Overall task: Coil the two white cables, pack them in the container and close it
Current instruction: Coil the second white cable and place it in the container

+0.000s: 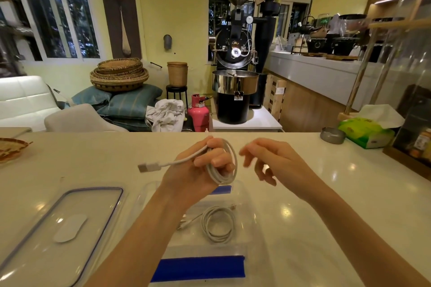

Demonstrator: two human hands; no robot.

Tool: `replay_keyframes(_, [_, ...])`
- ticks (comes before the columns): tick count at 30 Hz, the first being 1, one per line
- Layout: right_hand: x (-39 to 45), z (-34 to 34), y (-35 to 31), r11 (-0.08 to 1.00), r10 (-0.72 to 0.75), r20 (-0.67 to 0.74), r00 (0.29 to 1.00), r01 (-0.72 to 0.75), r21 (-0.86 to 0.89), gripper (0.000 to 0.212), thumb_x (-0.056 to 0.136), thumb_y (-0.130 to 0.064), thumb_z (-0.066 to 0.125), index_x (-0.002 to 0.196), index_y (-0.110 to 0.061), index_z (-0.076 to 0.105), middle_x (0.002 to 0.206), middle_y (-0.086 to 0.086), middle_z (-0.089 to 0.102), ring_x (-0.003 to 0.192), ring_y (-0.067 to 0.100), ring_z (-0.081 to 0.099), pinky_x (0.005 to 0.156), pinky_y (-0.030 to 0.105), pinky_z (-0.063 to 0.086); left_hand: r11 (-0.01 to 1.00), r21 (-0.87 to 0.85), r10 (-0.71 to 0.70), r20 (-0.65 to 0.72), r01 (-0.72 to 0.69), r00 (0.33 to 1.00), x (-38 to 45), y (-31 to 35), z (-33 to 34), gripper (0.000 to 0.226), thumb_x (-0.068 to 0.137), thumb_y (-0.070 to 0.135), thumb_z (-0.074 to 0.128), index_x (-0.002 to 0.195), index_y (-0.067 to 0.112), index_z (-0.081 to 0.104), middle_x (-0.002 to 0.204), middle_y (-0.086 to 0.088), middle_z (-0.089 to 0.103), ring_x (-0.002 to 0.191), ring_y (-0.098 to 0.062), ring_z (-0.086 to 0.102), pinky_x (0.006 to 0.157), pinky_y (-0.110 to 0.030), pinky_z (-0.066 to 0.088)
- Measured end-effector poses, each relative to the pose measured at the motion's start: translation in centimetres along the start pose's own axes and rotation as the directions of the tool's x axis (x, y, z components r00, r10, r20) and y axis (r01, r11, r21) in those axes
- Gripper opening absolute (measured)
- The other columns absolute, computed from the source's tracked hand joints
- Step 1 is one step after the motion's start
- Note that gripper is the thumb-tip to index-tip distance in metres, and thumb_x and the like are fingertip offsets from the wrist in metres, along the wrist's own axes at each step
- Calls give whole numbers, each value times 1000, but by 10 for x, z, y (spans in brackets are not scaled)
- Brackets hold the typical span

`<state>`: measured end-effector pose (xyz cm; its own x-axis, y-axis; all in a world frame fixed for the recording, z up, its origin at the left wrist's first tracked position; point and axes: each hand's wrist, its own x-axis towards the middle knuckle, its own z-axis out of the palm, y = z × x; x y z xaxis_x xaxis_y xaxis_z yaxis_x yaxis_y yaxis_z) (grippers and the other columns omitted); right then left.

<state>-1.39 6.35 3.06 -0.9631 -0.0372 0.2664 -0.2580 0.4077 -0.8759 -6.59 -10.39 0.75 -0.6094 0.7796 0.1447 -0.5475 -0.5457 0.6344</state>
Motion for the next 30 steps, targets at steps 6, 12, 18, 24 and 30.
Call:
replay_keyframes(6, [7, 4, -1, 994, -52, 206, 977, 30, 109, 32, 86, -33, 45, 102, -18, 68, 73, 9, 63, 53, 14, 54, 41, 22, 43, 983, 159, -85, -53, 92, 995, -7, -3, 5, 27, 97, 18, 31, 82, 5, 50, 47, -8, 49, 72, -26, 60, 84, -33, 41])
replay_keyframes(12, [5, 2, 5, 994, 15, 342, 940, -50, 96, 24, 89, -18, 51, 106, -8, 65, 73, 5, 66, 53, 14, 61, 45, 23, 54, 918, 310, -251, -31, 248, 967, -4, -2, -6, 28, 94, 20, 37, 77, 9, 55, 41, 3, 50, 65, -14, 60, 84, -25, 43])
replay_keyframes(18, [2, 17, 18, 976, -96, 81, 992, 110, -190, 19, 94, -16, 43, 91, -18, 61, 65, 14, 63, 48, 18, 58, 46, 26, 54, 839, 493, -158, -185, 230, 970, 12, 5, -2, 42, 96, 26, 30, 65, 8, 53, 37, 4, 43, 52, -12, 54, 70, -25, 50])
replay_keyframes(24, [7, 23, 32, 904, -185, -72, 980, 141, -403, 17, 95, -18, 40, 91, -19, 56, 64, -16, 51, 60, -6, 54, 57, 10, 42, 647, 753, 200, -314, 116, 928, 15, -1, -1, 39, 96, 27, 36, 74, 9, 64, 47, 1, 57, 53, -15, 60, 69, -33, 51])
replay_keyframes(30, [12, 12, 36, 984, -24, -231, 973, -17, -175, 20, 94, -13, 44, 87, -10, 62, 58, -2, 57, 37, 6, 50, 38, 18, 45, 793, 601, 169, -374, 99, 912, 14, 6, 0, 28, 93, 16, 39, 105, 2, 61, 82, -13, 69, 74, -22, 69, 70, -30, 58])
